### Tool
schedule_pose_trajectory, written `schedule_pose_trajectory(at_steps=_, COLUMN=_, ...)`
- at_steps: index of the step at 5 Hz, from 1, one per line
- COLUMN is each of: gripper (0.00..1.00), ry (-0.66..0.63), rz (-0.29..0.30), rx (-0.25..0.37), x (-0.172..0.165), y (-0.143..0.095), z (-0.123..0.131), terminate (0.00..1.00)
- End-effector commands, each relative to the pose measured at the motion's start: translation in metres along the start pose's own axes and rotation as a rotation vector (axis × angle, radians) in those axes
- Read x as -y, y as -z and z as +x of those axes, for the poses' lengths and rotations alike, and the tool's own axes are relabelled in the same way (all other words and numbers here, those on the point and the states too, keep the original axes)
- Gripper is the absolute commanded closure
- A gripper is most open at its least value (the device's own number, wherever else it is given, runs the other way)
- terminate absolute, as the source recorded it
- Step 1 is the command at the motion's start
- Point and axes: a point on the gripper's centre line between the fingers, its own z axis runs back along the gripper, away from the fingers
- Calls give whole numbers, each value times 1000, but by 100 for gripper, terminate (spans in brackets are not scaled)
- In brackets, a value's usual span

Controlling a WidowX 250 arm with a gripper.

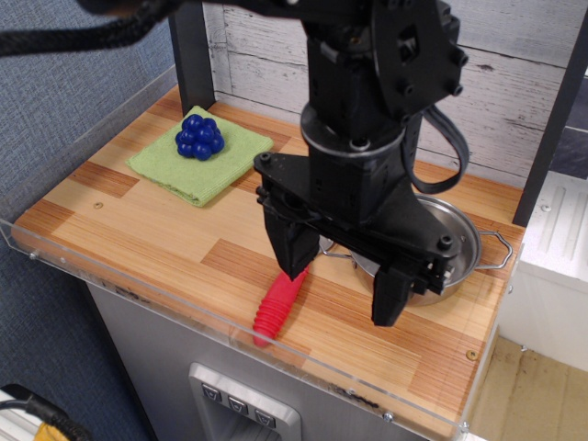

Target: Move red spoon little bit right and place it on the center

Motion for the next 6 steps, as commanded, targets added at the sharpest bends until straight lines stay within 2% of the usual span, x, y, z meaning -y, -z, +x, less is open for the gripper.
schedule_pose_trajectory(at_steps=1, gripper=0, ry=0, rz=0, rx=0, x=0, y=0, z=0, terminate=0)
schedule_pose_trajectory(at_steps=3, gripper=0, ry=-97, rz=34, rx=-64, x=-33, y=24, z=15, terminate=0)
schedule_pose_trajectory(at_steps=4, gripper=0, ry=-121, rz=39, rx=-62, x=-53, y=40, z=29, terminate=0)
schedule_pose_trajectory(at_steps=5, gripper=0, ry=-134, rz=7, rx=-64, x=-67, y=65, z=39, terminate=0)
schedule_pose_trajectory(at_steps=6, gripper=0, ry=-121, rz=-13, rx=-107, x=-68, y=89, z=39, terminate=0)
